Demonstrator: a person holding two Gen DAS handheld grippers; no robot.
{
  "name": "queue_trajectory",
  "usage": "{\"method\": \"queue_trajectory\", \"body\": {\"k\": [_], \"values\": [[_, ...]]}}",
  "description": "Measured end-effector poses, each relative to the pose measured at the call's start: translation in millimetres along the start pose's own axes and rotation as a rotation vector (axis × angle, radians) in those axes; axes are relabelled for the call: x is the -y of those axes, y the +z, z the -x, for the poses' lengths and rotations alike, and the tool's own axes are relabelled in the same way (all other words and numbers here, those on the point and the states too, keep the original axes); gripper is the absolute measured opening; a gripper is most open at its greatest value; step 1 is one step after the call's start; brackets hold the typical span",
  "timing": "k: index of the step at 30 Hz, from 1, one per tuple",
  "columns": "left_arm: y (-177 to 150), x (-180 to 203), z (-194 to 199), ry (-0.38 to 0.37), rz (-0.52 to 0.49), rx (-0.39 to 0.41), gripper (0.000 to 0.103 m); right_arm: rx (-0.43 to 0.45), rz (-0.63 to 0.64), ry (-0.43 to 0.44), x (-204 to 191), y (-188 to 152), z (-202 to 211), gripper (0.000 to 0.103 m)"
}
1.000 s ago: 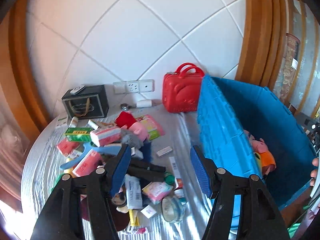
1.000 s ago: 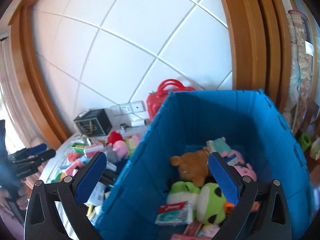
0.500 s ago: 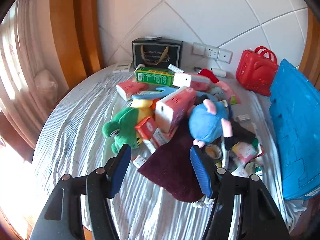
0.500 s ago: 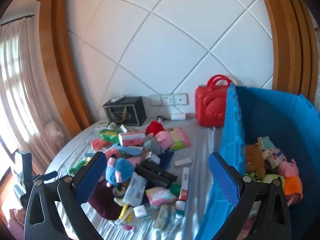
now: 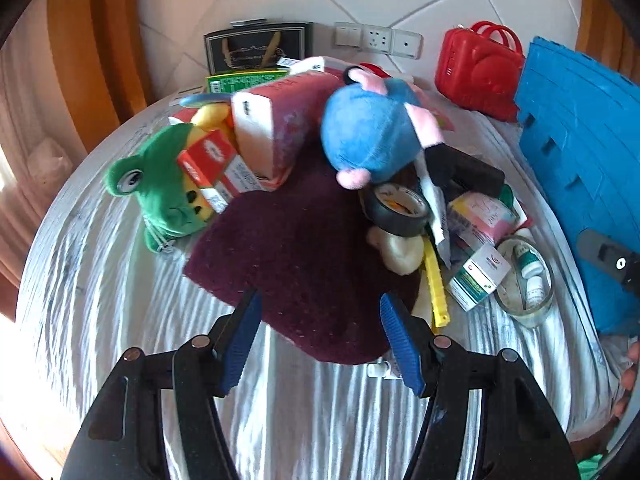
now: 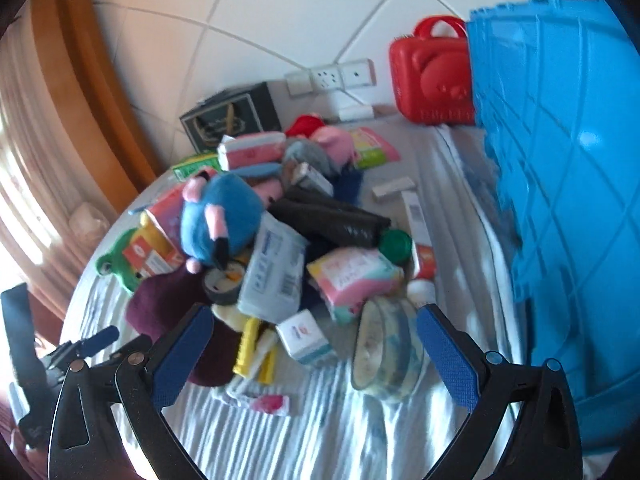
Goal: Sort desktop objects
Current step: 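Grasp the white medicine box with the left tool while the right tool grasps the clear tape roll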
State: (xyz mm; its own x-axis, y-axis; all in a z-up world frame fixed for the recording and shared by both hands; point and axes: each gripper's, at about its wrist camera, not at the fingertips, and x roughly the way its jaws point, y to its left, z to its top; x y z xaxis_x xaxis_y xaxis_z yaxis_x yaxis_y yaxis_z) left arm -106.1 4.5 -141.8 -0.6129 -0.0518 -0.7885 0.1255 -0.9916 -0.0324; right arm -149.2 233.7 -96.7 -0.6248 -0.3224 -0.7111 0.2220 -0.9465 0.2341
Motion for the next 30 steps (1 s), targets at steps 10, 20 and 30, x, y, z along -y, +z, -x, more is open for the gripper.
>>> {"method": "queue_trajectory", "body": {"k": [10, 20, 30], "values": [[10.3, 91.0, -31.1, -0.191, -0.295, 0.030, 0.060, -0.118, -0.252, -0.089, 59.5, -63.4, -17.2, 0.103], [10.0, 105.6, -57.9, -0.265, -0.288, -0.026, 0.042, -0.106, -0.225, -0.166, 58.6, -74.3, -7.7, 0.103], [10.9, 73.0, -4.6, -0.253, -0.234, 0.040, 0.042, -0.156, -0.217, -0.166, 53.5, -49.9, -60.4, 0.103]]}}
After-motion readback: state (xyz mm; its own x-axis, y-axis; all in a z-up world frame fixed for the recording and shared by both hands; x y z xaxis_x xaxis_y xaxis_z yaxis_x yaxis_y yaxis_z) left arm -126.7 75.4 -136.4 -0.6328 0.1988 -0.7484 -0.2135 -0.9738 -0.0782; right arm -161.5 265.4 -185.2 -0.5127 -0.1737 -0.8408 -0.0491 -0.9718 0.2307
